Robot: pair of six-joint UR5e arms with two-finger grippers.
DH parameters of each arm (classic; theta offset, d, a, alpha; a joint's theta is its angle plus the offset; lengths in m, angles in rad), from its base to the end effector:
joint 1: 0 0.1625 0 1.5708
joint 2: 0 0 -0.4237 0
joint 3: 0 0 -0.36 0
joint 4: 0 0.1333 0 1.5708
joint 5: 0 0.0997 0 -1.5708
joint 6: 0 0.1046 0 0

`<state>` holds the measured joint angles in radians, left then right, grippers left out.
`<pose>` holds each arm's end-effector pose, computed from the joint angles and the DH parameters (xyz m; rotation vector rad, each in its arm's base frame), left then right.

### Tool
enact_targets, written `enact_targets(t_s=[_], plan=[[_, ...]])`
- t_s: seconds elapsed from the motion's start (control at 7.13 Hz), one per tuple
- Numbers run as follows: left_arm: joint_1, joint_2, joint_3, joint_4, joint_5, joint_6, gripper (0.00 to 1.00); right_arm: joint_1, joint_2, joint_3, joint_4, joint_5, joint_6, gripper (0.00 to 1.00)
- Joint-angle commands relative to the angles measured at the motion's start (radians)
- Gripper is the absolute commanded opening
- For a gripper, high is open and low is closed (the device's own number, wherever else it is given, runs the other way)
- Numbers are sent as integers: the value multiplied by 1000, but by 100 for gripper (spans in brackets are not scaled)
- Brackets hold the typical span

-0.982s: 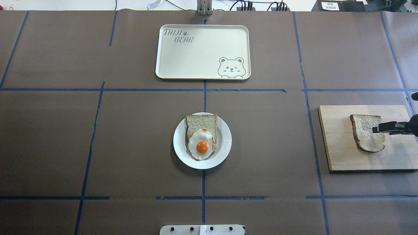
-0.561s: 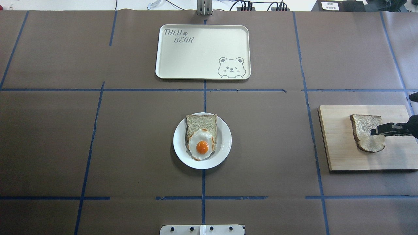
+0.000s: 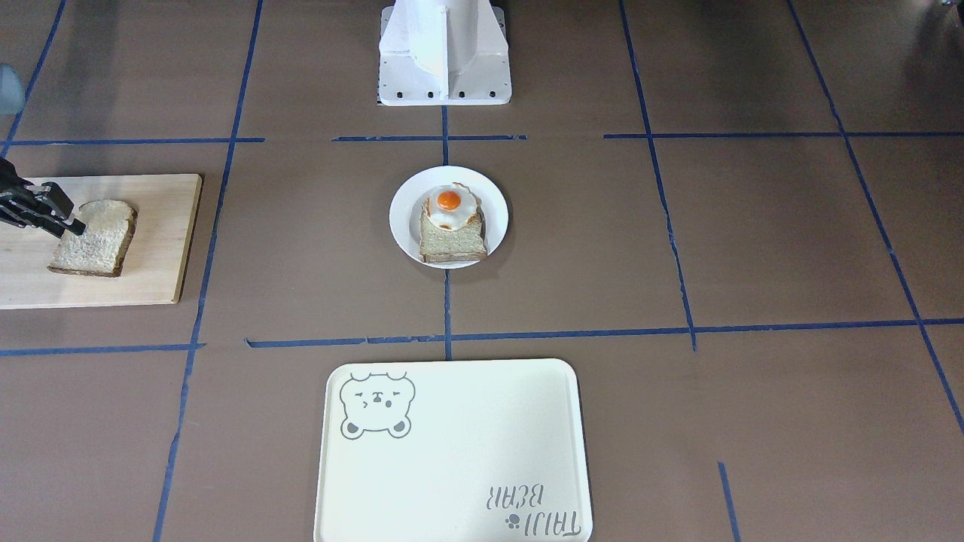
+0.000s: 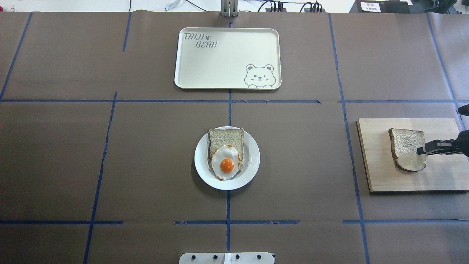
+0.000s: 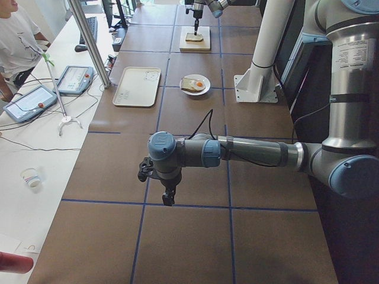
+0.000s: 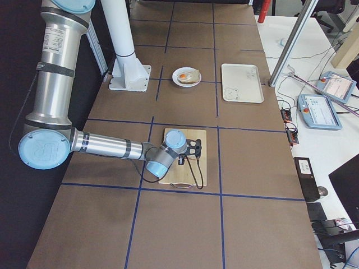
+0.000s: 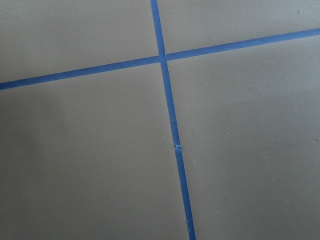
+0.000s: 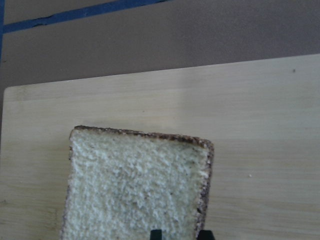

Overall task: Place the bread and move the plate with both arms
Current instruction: 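Lower the right gripper onto the bread slice on the bamboo board and grasp it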

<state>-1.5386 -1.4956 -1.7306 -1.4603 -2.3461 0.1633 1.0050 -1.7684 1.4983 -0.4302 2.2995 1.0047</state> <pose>-0.0464 -0.4263 0.6318 0.0263 0.7763 0.1756 -0.1541 -0.3614 0.6481 0.1053 -1.0644 0.0793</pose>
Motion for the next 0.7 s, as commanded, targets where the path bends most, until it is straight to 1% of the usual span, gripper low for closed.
enact_targets(t_s=[0.0, 0.14, 0.28, 0.56], plan=[[0, 0, 0, -2, 1, -1, 100, 1, 0, 2, 1, -5, -1, 13], [0, 0, -1, -2, 1, 1, 100, 1, -2, 6, 1, -5, -6, 2], [0, 0, 0, -2, 1, 1, 100, 6, 0, 8, -1, 4, -8, 0], [0, 0, -1, -2, 1, -1, 100, 36, 0, 23, -4, 40, -9, 0]])
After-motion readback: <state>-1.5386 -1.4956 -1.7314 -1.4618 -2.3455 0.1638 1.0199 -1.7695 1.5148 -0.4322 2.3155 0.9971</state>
